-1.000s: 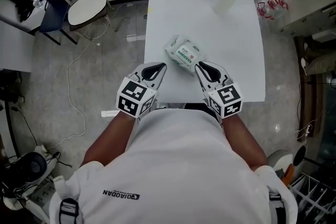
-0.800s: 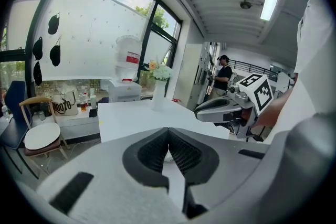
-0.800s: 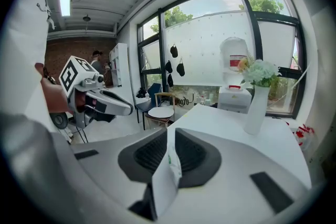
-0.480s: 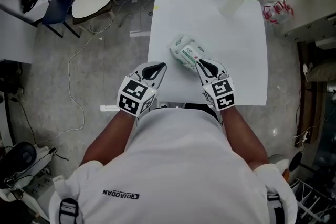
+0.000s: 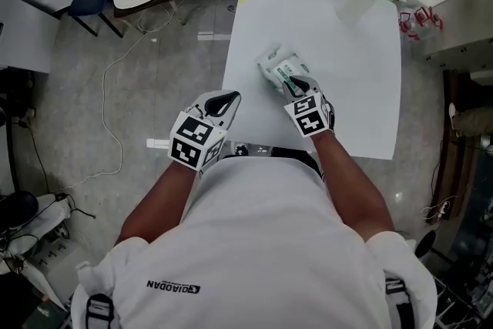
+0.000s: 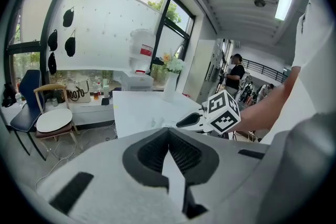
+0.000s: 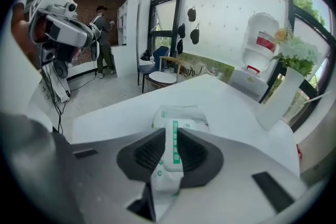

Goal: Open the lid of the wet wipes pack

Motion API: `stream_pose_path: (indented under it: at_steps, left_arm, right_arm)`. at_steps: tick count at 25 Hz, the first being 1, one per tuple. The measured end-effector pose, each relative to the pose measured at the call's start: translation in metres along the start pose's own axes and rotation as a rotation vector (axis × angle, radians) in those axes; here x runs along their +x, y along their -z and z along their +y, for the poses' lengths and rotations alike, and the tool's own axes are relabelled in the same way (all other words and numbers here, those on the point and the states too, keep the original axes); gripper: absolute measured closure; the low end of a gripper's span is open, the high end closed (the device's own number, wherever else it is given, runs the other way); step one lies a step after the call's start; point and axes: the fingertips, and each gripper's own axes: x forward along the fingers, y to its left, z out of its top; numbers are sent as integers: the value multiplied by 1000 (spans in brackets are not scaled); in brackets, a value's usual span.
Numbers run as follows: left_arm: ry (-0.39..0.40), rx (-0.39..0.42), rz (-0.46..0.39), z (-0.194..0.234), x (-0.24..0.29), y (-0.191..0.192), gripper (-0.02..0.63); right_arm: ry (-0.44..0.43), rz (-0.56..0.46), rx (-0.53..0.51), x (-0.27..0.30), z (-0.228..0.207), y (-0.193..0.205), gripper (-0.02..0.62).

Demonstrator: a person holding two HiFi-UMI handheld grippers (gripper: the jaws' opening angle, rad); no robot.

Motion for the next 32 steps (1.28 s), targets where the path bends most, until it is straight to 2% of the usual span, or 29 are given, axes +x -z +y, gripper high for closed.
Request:
stream_pose_path:
  at_steps: [6,14,21,24,28,32]
  left_arm:
    - [-17,-19,8,3,-7,8,607]
    - [-26,-26,17,7,-9,12,606]
    - [-16,-24,17,6,-6,10,607]
    - [-12,-20,17,5,-5,9,607]
    - [-7,-17,15,4,-5,8,606]
    - [-5,-13,8,2,-3,4,607]
  right_arm:
    - [-1,42,-13,20,6,7,518]
    - [35,68,-26,29,2,15,440]
    - [69,70,-38,34,3,17,436]
    - [44,50,29,33,-1,18,451]
    - [-25,17,206,35,-7,23,454]
    - [-71,-9,295,31,-8,24,463]
